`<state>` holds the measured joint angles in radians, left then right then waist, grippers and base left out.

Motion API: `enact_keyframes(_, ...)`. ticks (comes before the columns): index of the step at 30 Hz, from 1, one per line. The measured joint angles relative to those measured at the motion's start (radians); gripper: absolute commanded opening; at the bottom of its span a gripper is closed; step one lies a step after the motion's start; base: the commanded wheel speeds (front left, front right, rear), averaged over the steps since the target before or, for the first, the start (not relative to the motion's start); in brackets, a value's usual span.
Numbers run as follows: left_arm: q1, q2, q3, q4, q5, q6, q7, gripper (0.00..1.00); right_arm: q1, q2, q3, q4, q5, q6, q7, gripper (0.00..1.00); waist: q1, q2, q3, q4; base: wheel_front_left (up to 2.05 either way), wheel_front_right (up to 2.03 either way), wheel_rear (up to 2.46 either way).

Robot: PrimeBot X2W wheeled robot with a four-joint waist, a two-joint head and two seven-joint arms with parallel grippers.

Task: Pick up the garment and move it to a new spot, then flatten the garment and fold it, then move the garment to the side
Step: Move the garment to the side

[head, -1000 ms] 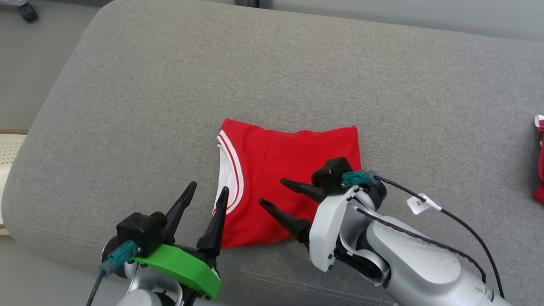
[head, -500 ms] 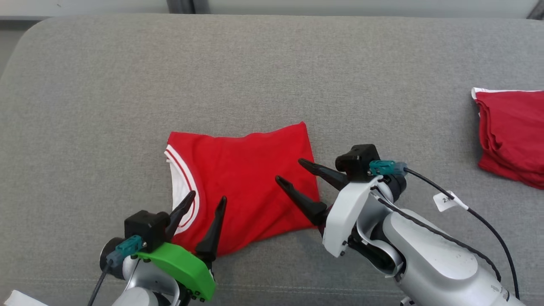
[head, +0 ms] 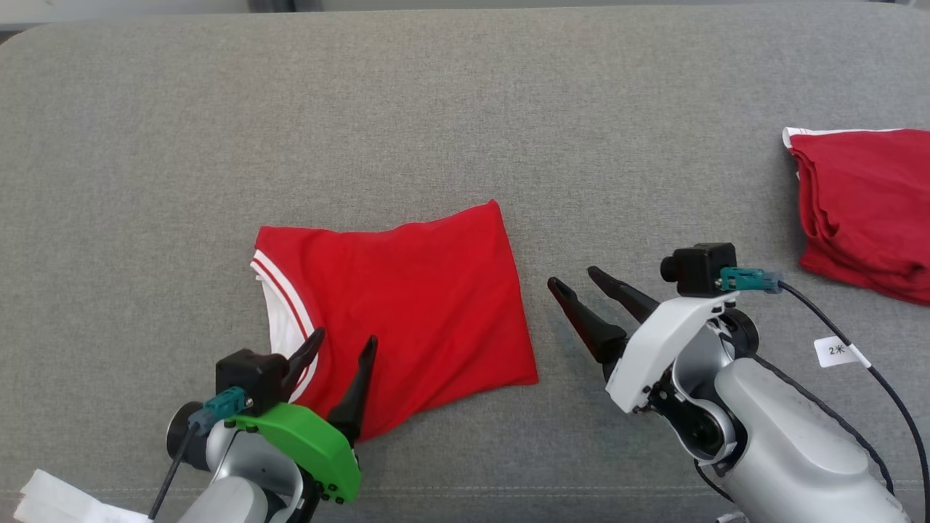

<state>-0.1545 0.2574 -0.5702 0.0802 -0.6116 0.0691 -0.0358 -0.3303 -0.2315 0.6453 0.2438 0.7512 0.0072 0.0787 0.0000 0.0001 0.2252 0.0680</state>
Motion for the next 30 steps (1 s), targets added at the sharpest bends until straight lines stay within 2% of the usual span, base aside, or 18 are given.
enact_keyframes(6, -0.024, -0.025, -0.008, 0.02, 0.0, -0.017, -0.002, 1.0, 0.023, 0.048, -0.059, 0.036, 0.145, 0.012, 0.023, 1.0, 0.0, 0.0, 0.013, 0.033, 0.0, 0.0, 0.0)
enact_keyframes(13, -0.044, -0.049, -0.012, 0.061, -0.001, -0.031, -0.021, 1.0, 0.013, 0.047, -0.065, 0.089, 0.177, 0.019, 0.076, 1.0, 0.0, 0.0, 0.022, 0.082, 0.0, 0.0, 0.0)
enact_keyframes(21, -0.056, -0.069, -0.016, 0.101, -0.006, -0.043, -0.044, 1.0, 0.006, 0.065, -0.072, 0.12, 0.238, 0.045, 0.127, 1.0, 0.0, 0.0, 0.023, 0.131, 0.0, 0.0, 0.0)
enact_keyframes(28, -0.08, -0.091, -0.026, 0.122, -0.009, -0.053, -0.057, 1.0, 0.011, 0.119, -0.134, 0.153, 0.403, 0.058, 0.182, 1.0, 0.0, 0.0, 0.021, 0.167, 0.0, 0.0, 0.0)
enact_keyframes(29, -0.081, -0.091, -0.026, 0.127, -0.009, -0.053, -0.061, 1.0, 0.012, 0.119, -0.144, 0.157, 0.419, 0.062, 0.188, 0.85, 0.0, 0.0, 0.02, 0.172, 0.0, 0.0, 0.0)
enact_keyframes(30, -0.081, -0.091, -0.026, 0.131, -0.009, -0.056, -0.062, 1.0, 0.011, 0.119, -0.151, 0.16, 0.429, 0.063, 0.189, 0.46, 0.0, 0.0, 0.019, 0.177, 0.0, 0.0, 0.0)
